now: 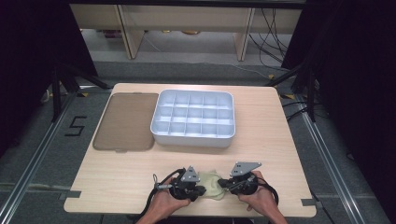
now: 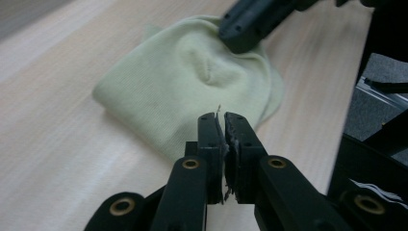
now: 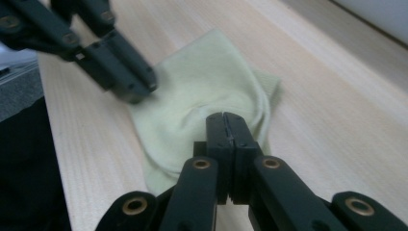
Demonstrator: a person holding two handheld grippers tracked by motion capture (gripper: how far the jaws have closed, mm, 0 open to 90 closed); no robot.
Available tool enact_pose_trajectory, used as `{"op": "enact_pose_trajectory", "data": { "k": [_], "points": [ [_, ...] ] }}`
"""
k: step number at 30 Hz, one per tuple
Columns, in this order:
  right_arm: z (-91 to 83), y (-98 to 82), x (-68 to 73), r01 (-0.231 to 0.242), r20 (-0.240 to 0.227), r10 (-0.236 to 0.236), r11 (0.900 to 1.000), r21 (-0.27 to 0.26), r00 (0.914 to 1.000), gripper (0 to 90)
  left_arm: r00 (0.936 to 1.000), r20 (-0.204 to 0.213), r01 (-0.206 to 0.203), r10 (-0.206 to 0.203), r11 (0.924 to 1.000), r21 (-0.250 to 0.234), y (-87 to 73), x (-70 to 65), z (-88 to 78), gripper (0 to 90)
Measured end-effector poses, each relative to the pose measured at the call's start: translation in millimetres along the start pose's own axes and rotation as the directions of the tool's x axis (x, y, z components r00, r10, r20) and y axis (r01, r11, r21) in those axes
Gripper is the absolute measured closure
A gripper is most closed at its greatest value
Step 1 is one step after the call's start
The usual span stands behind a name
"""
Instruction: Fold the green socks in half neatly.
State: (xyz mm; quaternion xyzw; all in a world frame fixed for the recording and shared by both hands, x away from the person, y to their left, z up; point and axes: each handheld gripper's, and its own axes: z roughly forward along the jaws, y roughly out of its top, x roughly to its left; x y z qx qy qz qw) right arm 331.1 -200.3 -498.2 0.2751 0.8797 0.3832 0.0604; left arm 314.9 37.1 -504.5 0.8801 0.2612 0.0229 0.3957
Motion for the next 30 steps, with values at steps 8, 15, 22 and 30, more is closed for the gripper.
{"op": "enact_pose_trajectory", "data": {
  "k": [8,15,22,30],
  "points": [
    [-0.9,1.1,-0.4,0.012,-0.002,-0.012,1.0,-0.014,0.9999,90.0,0.999,-0.012,0.042,-0.043,0.9968,-0.067,10.2,2.9,-12.1,88.3],
    [-4.7,8.2,-1.0,0.005,0.012,-0.004,0.999,-0.046,0.9999,90.0,0.9964,-0.062,0.054,-0.058,0.9965,-0.064,16.3,25.7,-10.9,88.8],
    [4.9,21.3,-4.6,0.029,0.034,-0.027,0.999,-0.045,0.9991,89.9,0.9943,-0.082,0.066,-0.069,0.9971,-0.038,17.8,32.6,1.3,88.0],
    [11.2,7.3,-17.3,0.049,0.103,-0.051,0.999,0.022,0.9934,89.7,0.9953,-0.081,0.051,-0.052,0.9986,-0.014,14.8,36.1,5.2,88.2]
  ]
}}
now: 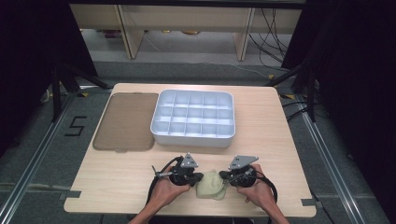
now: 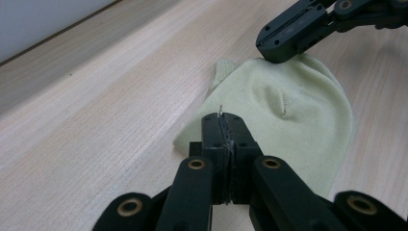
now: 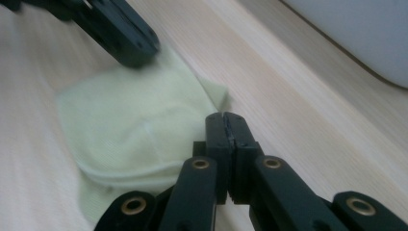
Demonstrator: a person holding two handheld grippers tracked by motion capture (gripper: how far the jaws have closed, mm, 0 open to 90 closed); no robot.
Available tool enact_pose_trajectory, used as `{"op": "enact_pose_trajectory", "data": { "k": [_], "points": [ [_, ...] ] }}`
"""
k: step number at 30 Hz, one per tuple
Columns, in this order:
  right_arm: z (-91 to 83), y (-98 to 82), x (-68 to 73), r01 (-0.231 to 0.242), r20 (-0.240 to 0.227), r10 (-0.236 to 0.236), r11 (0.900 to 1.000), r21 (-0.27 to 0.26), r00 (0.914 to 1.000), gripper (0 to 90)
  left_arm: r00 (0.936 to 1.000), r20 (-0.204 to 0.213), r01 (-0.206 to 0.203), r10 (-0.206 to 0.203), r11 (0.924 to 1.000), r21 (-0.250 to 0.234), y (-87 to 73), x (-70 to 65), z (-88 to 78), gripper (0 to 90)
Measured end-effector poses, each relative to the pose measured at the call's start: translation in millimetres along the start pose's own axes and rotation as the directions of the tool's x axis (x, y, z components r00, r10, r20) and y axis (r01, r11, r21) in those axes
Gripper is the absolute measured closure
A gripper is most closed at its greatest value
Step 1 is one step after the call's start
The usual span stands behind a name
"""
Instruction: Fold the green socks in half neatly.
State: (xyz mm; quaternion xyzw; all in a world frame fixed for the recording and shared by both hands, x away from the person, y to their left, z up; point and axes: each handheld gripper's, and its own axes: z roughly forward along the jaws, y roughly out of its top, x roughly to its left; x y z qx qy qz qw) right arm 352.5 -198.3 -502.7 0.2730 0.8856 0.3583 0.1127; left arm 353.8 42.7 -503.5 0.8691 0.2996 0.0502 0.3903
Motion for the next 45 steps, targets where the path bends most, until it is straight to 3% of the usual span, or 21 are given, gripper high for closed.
{"op": "enact_pose_trajectory", "data": {
  "k": [1,2,4,6,10,13,14,15,16,18,19,21,24,25,27,28,32,34,36,39,45],
  "points": [
    [1.1,-2.0,0.3,0.0,0.024,0.0,1.0,0.017,0.9997,89.5,0.9997,-0.006,0.022,-0.022,0.9997,-0.006,-1.4,-1.2,0.8,88.2],
    [-1.2,-2.0,0.4,-0.002,0.021,0.002,1.0,0.015,0.9998,89.3,0.9999,-0.004,0.009,-0.009,0.9999,-0.006,-1.7,-0.6,0.8,88.2],
    [-9.0,0.8,0.6,-0.02,0.017,0.021,1.0,-0.022,0.9996,89.1,0.9996,-0.006,0.026,-0.026,0.9996,-0.013,-1.3,-2.2,-0.2,88.0],
    [-18.0,5.4,2.5,-0.009,0.022,0.01,0.999,-0.049,0.9997,89.0,0.9999,0.002,0.014,-0.014,0.9998,-0.016,0.6,-2.9,-1.5,87.9],
    [-26.6,10.6,16.3,-0.003,-0.05,-0.002,0.994,-0.11,0.9988,87.8,1.0,-0.001,0.004,-0.004,1.0,-0.007,1.6,-5.8,0.4,87.8],
    [-22.6,6.3,22.3,0.004,-0.091,-0.011,0.997,-0.075,0.9958,87.8,0.9999,0.001,0.015,-0.015,0.9998,-0.016,1.2,-6.9,2.0,87.9],
    [-21.3,4.6,22.3,0.008,-0.092,-0.014,0.997,-0.072,0.9957,87.9,0.9998,-0.002,0.02,-0.021,0.9996,-0.019,1.1,-7.8,0.6,87.9],
    [-21.3,2.4,22.7,-0.001,-0.092,-0.004,0.999,-0.053,0.9957,88.0,1.0,0.005,-0.004,0.004,0.9997,-0.022,1.4,-7.7,-1.8,87.9],
    [-20.9,0.2,21.9,-0.003,-0.092,-0.001,0.999,-0.043,0.9957,88.1,0.9998,0.009,0.021,-0.02,0.9993,-0.031,0.0,-11.5,-4.1,87.9],
    [-20.0,-4.0,19.2,-0.014,-0.086,0.012,1.0,-0.022,0.9962,88.2,0.9998,0.018,0.0,0.001,0.9996,-0.028,-3.4,-21.6,-12.3,87.7],
    [-18.5,-6.2,16.5,-0.008,-0.082,0.007,1.0,-0.014,0.9966,88.2,0.9996,0.024,-0.016,0.017,0.9996,-0.025,-4.4,-24.9,-14.9,87.5],
    [-16.9,-8.6,16.1,-0.019,-0.09,0.018,1.0,-0.001,0.9958,88.2,0.9982,0.059,-0.008,0.009,0.9998,-0.019,-8.2,-34.0,-14.3,87.6],
    [-15.0,-8.7,17.5,-0.018,-0.086,0.019,1.0,0.008,0.9961,88.3,0.9978,0.053,-0.041,0.039,0.9986,0.034,-13.3,-37.0,-7.9,87.8],
    [-13.1,-8.9,18.6,-0.019,-0.087,0.019,1.0,-0.01,0.996,88.3,0.9982,0.051,-0.035,0.033,0.9985,0.041,-14.7,-36.6,-5.8,88.0],
    [-13.9,-8.2,18.4,-0.007,-0.087,0.008,1.0,0.009,0.9962,88.3,0.9983,0.057,-0.014,0.012,0.9992,0.038,-14.7,-35.9,-6.3,88.2],
    [-13.9,-8.3,18.0,-0.007,-0.087,0.008,1.0,0.012,0.9962,88.4,0.9984,0.045,-0.035,0.034,0.9988,0.034,-14.1,-35.5,-8.4,88.0],
    [-13.3,-8.8,18.3,-0.013,-0.091,0.014,1.0,0.014,0.9958,88.4,0.9988,0.046,-0.017,0.016,0.9996,0.024,-16.2,-36.1,-15.2,83.4],
    [-13.4,-8.7,18.6,-0.013,-0.091,0.014,1.0,0.013,0.9958,88.4,0.9987,0.026,0.044,-0.044,0.999,0.002,-18.8,-36.6,-18.0,77.5],
    [-14.0,-8.4,19.0,-0.005,-0.09,0.005,1.0,0.006,0.9959,88.2,0.9973,0.025,0.069,-0.069,0.9975,-0.011,-21.0,-33.7,-22.2,71.0],
    [-15.1,-7.4,20.3,-0.011,-0.099,0.01,1.0,-0.002,0.9951,87.5,0.99,0.025,0.14,-0.139,0.9898,-0.028,-23.1,-27.5,-23.7,62.1],
    [-19.2,-5.4,19.2,-0.012,-0.098,0.009,0.999,-0.034,0.9951,86.3,0.9872,0.022,0.158,-0.158,0.9874,0.002,-22.2,-24.6,-23.3,53.9]
  ]
}}
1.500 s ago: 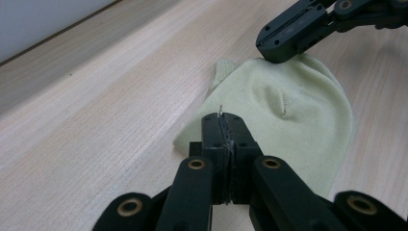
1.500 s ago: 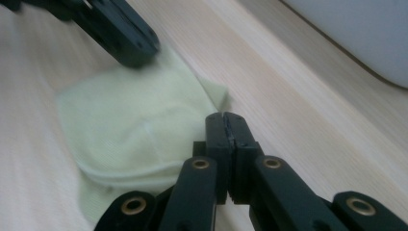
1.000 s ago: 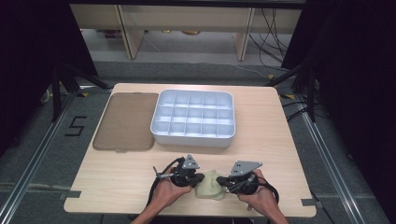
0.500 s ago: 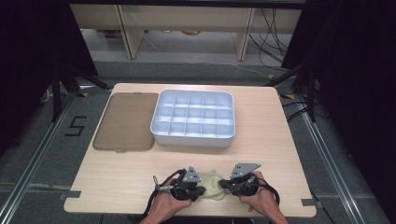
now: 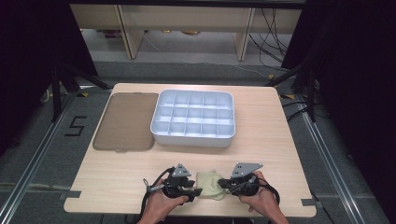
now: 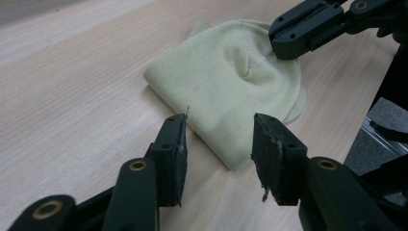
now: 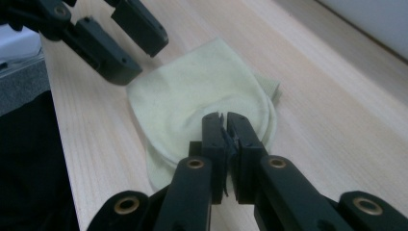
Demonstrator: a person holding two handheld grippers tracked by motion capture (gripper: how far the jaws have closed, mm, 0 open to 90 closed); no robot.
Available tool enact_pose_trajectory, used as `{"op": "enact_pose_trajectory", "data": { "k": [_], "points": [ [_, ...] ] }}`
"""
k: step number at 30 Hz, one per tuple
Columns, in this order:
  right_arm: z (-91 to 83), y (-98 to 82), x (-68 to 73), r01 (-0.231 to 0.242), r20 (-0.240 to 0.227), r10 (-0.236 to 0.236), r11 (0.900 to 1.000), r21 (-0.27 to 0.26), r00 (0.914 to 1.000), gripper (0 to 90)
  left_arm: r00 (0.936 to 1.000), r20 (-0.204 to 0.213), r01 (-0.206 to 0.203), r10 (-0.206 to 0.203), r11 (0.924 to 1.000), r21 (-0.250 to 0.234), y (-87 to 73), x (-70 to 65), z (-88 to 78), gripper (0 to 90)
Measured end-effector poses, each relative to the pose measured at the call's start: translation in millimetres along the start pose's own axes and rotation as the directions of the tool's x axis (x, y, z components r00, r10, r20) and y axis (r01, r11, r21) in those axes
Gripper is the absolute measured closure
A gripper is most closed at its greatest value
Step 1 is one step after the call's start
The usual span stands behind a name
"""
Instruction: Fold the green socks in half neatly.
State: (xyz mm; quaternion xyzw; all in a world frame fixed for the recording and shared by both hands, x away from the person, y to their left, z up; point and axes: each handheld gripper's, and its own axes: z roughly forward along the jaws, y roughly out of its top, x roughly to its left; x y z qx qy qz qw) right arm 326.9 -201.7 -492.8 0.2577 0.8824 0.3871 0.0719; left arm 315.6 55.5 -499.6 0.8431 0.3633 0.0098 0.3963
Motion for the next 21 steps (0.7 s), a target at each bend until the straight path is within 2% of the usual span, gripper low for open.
{"op": "enact_pose_trajectory", "data": {
  "k": [1,2,3,5,7,9,11,12,13,15,16,17,19,21],
  "points": [
    [-0.8,0.2,-0.1,-0.007,0.001,0.007,1.0,-0.003,1.0,86.0,0.9999,-0.004,0.015,-0.015,0.9998,-0.016,0.5,-0.3,0.5,53.2],
    [-1.9,0.6,-0.4,-0.015,0.005,0.015,1.0,-0.014,0.9999,85.9,0.9999,-0.01,0.012,-0.012,0.9999,-0.012,1.1,1.1,-0.5,52.3],
    [-2.9,0.8,-1.1,-0.019,0.013,0.019,1.0,-0.021,0.9997,85.8,0.9996,-0.008,0.029,-0.029,0.9995,-0.017,1.8,1.7,-1.2,51.7],
    [-5.0,0.9,-1.8,-0.021,0.018,0.022,0.999,-0.032,0.9996,85.3,0.9992,-0.015,0.038,-0.038,0.999,-0.024,2.5,1.7,-4.4,50.3],
    [-6.8,0.4,-2.8,-0.013,0.021,0.014,0.999,-0.045,0.9997,84.9,0.9992,-0.022,0.034,-0.034,0.9993,-0.017,2.7,1.2,-6.8,49.4],
    [-8.2,-0.6,-3.8,-0.016,0.021,0.017,0.999,-0.045,0.9996,84.4,0.9988,-0.012,0.046,-0.047,0.9989,-0.008,2.6,2.1,-7.1,47.7],
    [-8.9,-1.1,-5.0,-0.027,0.01,0.027,0.999,-0.042,0.9996,84.0,0.9965,-0.016,0.082,-0.082,0.9966,-0.012,2.3,3.0,-5.3,46.2],
    [-9.4,-1.5,-4.5,-0.04,0.018,0.041,0.998,-0.046,0.999,83.8,0.9954,-0.017,0.094,-0.094,0.9955,-0.012,2.6,3.0,-4.4,45.1],
    [-10.0,-1.4,-5.6,-0.028,0.021,0.029,0.998,-0.049,0.9993,83.7,0.995,-0.012,0.099,-0.099,0.9951,-0.007,2.7,3.1,-3.5,45.1],
    [-10.5,-1.4,-5.7,-0.037,0.026,0.038,0.998,-0.059,0.9989,83.5,0.9956,-0.015,0.092,-0.092,0.9957,0.006,2.2,2.6,-1.2,45.6],
    [-10.7,-1.4,-6.1,-0.031,0.024,0.033,0.998,-0.061,0.9992,83.5,0.9945,-0.012,0.104,-0.104,0.9946,0.005,1.8,1.5,1.0,46.6],
    [-10.5,-1.4,-6.3,-0.021,0.026,0.022,0.998,-0.067,0.9994,83.4,0.9965,-0.004,0.084,-0.084,0.9961,0.026,1.5,2.0,2.0,47.7],
    [-10.7,-1.4,-5.2,-0.028,0.021,0.03,0.998,-0.061,0.9993,83.3,0.9966,-0.006,0.083,-0.083,0.9962,0.028,1.1,-1.0,6.0,50.3],
    [-10.9,-0.9,-4.3,-0.024,0.02,0.025,0.998,-0.056,0.9995,83.1,0.9983,-0.007,0.058,-0.058,0.9973,0.045,2.1,-1.9,9.9,54.3]
  ]
}}
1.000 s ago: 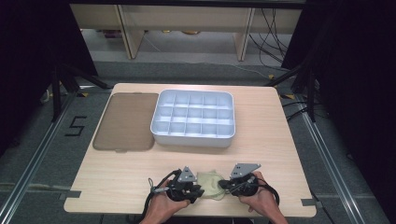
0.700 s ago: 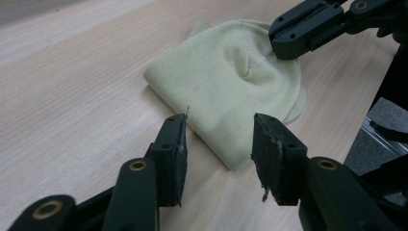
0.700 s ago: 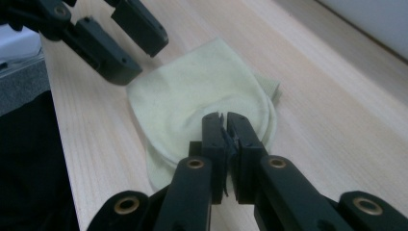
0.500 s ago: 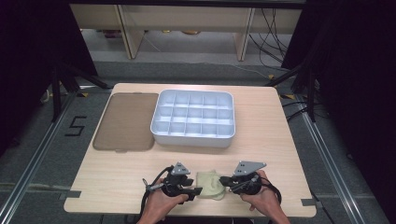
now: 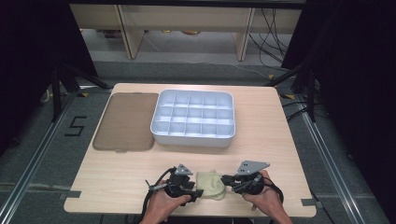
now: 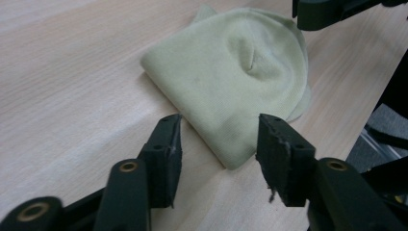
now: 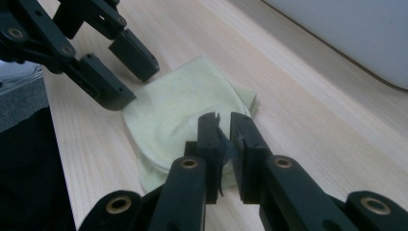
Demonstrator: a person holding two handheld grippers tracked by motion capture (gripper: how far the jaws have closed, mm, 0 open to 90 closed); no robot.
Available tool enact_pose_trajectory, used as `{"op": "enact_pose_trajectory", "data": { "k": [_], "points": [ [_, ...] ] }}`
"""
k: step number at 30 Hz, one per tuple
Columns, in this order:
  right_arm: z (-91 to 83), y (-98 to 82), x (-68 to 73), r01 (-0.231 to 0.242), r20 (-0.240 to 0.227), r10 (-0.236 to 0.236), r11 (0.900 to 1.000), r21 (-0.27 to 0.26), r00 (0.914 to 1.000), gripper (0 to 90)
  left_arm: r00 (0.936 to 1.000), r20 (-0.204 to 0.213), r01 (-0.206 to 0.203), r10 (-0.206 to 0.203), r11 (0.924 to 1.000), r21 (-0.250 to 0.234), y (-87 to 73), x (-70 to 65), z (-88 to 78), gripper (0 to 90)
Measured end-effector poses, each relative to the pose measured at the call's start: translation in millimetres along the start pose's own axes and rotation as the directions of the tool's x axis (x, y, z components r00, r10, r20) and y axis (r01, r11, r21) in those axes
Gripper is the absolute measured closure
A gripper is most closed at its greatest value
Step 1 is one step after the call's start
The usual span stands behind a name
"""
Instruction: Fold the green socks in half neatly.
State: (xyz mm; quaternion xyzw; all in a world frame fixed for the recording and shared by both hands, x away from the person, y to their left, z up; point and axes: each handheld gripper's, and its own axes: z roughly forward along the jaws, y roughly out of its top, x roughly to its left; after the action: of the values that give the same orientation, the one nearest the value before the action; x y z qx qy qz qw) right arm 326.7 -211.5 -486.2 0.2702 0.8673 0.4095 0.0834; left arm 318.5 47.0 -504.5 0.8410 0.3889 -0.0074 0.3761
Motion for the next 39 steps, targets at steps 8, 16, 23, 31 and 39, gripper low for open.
{"op": "enact_pose_trajectory", "data": {
  "k": [8,16,23,31,39],
  "points": [
    [0.9,-0.4,-0.4,0.008,-0.008,-0.008,1.0,0.0,0.9999,83.0,0.9997,-0.005,-0.024,0.024,0.9996,-0.017,0.7,4.2,4.3,74.6],
    [2.4,1.7,5.7,0.015,-0.022,-0.015,1.0,0.005,0.9997,84.0,0.9979,-0.018,-0.062,0.062,0.9976,-0.03,2.3,6.8,1.2,84.2],
    [5.4,4.3,11.6,0.027,-0.029,-0.027,1.0,-0.012,0.9992,87.0,0.9971,-0.042,-0.065,0.063,0.9969,-0.045,5.3,10.1,-5.1,84.9],
    [10.2,9.5,20.2,0.043,-0.033,-0.044,0.999,-0.019,0.9985,90.0,0.9931,-0.054,-0.106,0.104,0.9936,-0.038,7.1,10.8,-13.6,85.0],
    [35.5,17.7,35.2,0.097,-0.074,-0.097,0.995,-0.005,0.9925,90.0,0.9921,-0.06,-0.112,0.11,0.9929,-0.038,7.5,11.4,-16.8,84.9]
  ]
}}
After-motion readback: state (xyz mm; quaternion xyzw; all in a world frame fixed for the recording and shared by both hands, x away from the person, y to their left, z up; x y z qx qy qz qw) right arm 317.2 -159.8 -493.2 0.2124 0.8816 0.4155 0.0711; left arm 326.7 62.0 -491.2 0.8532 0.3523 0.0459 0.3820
